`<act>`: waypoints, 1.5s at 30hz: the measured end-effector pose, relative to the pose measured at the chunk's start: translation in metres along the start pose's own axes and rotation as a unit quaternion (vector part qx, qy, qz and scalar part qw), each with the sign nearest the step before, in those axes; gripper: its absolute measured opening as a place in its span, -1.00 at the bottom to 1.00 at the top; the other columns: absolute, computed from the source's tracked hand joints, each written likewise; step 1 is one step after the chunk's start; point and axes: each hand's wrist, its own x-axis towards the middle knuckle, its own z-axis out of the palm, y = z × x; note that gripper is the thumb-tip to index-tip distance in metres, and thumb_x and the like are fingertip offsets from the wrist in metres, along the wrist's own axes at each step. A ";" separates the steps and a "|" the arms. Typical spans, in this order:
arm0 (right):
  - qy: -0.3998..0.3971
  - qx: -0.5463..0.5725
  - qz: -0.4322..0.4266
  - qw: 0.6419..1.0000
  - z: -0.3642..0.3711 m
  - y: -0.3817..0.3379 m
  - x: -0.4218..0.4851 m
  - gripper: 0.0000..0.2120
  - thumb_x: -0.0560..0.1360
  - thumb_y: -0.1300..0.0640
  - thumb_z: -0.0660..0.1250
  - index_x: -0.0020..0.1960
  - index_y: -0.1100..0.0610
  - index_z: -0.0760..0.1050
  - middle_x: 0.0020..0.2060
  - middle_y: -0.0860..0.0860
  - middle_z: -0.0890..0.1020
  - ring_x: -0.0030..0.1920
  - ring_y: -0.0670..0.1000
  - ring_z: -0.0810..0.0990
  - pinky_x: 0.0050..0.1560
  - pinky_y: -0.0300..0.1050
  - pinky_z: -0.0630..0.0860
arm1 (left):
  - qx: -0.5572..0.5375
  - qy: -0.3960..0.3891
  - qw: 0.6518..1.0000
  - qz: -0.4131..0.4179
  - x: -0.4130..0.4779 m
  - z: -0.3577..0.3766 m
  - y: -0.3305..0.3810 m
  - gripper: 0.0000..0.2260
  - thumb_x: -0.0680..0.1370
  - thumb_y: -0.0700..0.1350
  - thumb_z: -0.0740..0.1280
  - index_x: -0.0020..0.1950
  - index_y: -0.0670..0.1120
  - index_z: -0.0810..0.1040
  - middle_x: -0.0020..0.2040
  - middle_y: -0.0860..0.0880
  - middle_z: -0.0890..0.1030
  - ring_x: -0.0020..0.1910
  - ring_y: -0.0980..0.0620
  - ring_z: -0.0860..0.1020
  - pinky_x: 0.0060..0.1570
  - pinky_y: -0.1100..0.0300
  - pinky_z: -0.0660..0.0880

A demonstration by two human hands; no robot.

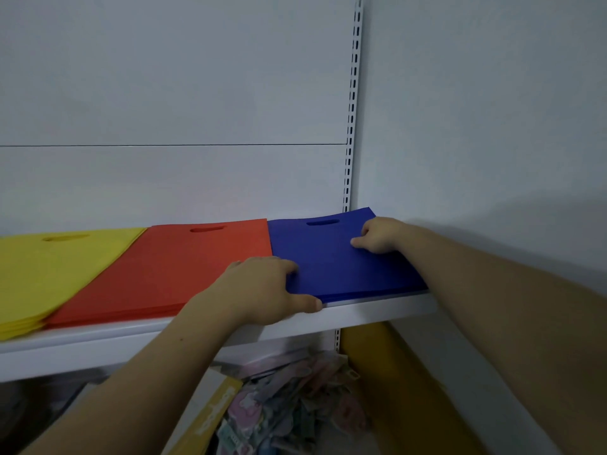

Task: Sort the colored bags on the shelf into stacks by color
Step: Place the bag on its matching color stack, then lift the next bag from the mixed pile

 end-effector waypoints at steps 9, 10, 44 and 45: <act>0.067 0.048 -0.122 0.989 -0.003 -0.069 0.001 -0.52 0.58 -0.15 0.17 0.30 0.20 0.43 0.23 0.12 0.52 0.19 0.12 0.49 0.13 -0.05 0.43 | -0.074 0.060 0.993 -0.073 -0.021 -0.023 -0.036 -0.36 0.48 0.29 0.23 0.49 0.04 0.24 0.49 0.01 0.26 0.42 -0.01 0.29 0.34 0.13 0.22; 0.069 0.051 -0.136 0.987 -0.001 -0.081 -0.001 -0.52 0.58 -0.15 0.17 0.31 0.20 0.42 0.25 0.12 0.50 0.21 0.12 0.48 0.15 -0.05 0.41 | -0.070 0.065 0.992 -0.088 -0.026 -0.025 -0.045 -0.36 0.48 0.28 0.23 0.49 0.04 0.24 0.49 0.00 0.25 0.42 -0.02 0.28 0.35 0.12 0.22; 0.024 0.060 -0.445 0.893 0.057 -0.719 -0.179 -0.42 0.57 -0.18 0.18 0.41 0.21 0.33 0.37 0.15 0.41 0.32 0.16 0.40 0.25 -0.06 0.35 | -0.076 0.204 0.886 -0.408 -0.449 -0.096 -0.477 -0.42 0.49 0.20 0.30 0.47 0.11 0.24 0.42 0.00 0.37 0.21 -0.02 0.48 0.16 0.12 0.38; 0.026 0.058 -0.448 0.892 0.057 -0.732 -0.174 -0.42 0.57 -0.18 0.18 0.41 0.21 0.33 0.37 0.15 0.41 0.32 0.16 0.40 0.25 -0.05 0.35 | -0.073 0.206 0.887 -0.407 -0.450 -0.098 -0.490 -0.42 0.49 0.19 0.30 0.47 0.09 0.25 0.44 0.02 0.35 0.26 -0.02 0.45 0.20 0.11 0.36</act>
